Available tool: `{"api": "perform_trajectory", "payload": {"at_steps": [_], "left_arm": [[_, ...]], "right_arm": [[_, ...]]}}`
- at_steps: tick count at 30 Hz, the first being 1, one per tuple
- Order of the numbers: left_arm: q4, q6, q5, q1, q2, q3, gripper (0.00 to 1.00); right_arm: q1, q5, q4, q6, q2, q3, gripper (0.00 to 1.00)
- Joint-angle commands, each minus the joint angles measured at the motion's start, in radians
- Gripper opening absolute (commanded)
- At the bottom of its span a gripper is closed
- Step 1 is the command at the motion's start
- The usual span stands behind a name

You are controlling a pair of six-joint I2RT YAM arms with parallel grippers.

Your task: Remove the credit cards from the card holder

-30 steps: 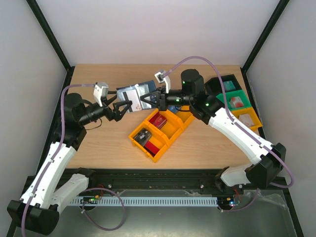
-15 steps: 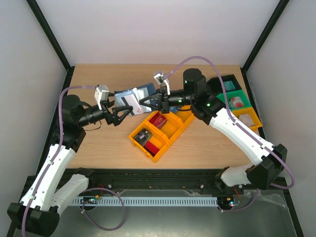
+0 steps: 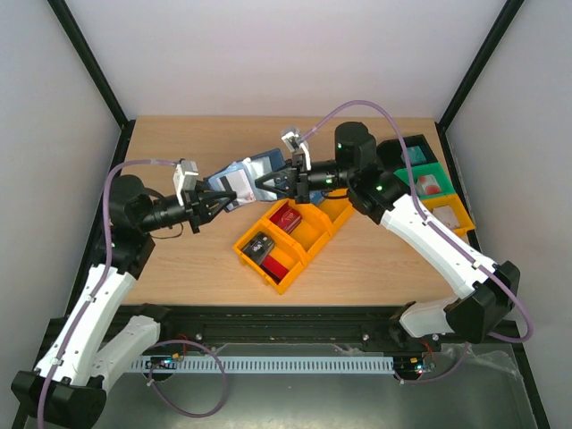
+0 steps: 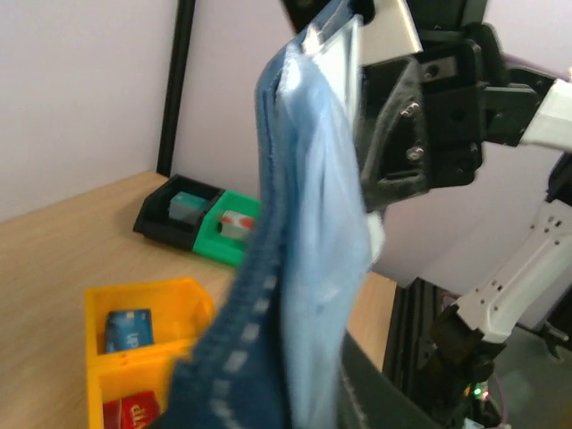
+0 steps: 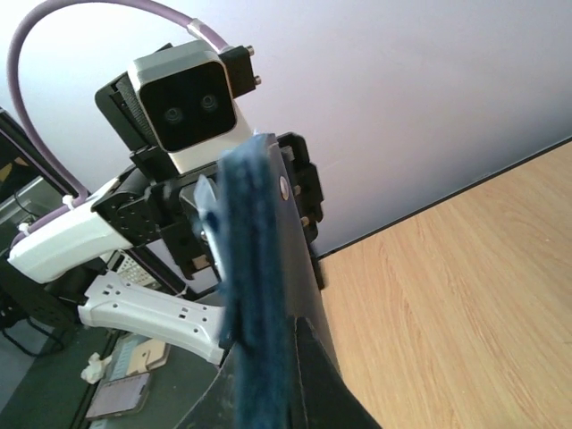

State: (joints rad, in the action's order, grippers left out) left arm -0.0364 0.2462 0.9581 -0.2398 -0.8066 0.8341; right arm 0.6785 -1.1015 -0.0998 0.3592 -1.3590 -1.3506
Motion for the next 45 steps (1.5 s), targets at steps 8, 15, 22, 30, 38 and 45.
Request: {"api": "perform_trajectory", "payload": {"at_steps": [8,15,22,30,38,45], "left_arm": [[0.038,-0.009,-0.139,-0.015,0.015,-0.003,0.02],[0.101,-0.060,-0.506,-0.026,0.003,0.003,0.02],[0.110,-0.085,-0.522,-0.042,-0.019,0.005,0.02],[0.033,-0.005,-0.305,-0.050,-0.021,0.018,0.02],[-0.105,0.065,-0.113,-0.051,-0.012,-0.012,0.02],[-0.111,0.060,-0.100,-0.057,-0.017,-0.003,0.02]], "right_arm": [[-0.064,0.218,-0.140,-0.071,0.048,-0.042,0.32],[-0.115,0.420,-0.243,-0.089,0.088,-0.089,0.39],[0.025,0.302,-0.085,-0.095,0.086,-0.091,0.35],[0.114,0.248,0.185,0.063,-0.026,-0.065,0.32],[-0.014,0.147,0.133,0.104,-0.009,-0.019,0.27],[-0.014,0.188,-0.033,0.006,-0.043,-0.093,0.24]]}}
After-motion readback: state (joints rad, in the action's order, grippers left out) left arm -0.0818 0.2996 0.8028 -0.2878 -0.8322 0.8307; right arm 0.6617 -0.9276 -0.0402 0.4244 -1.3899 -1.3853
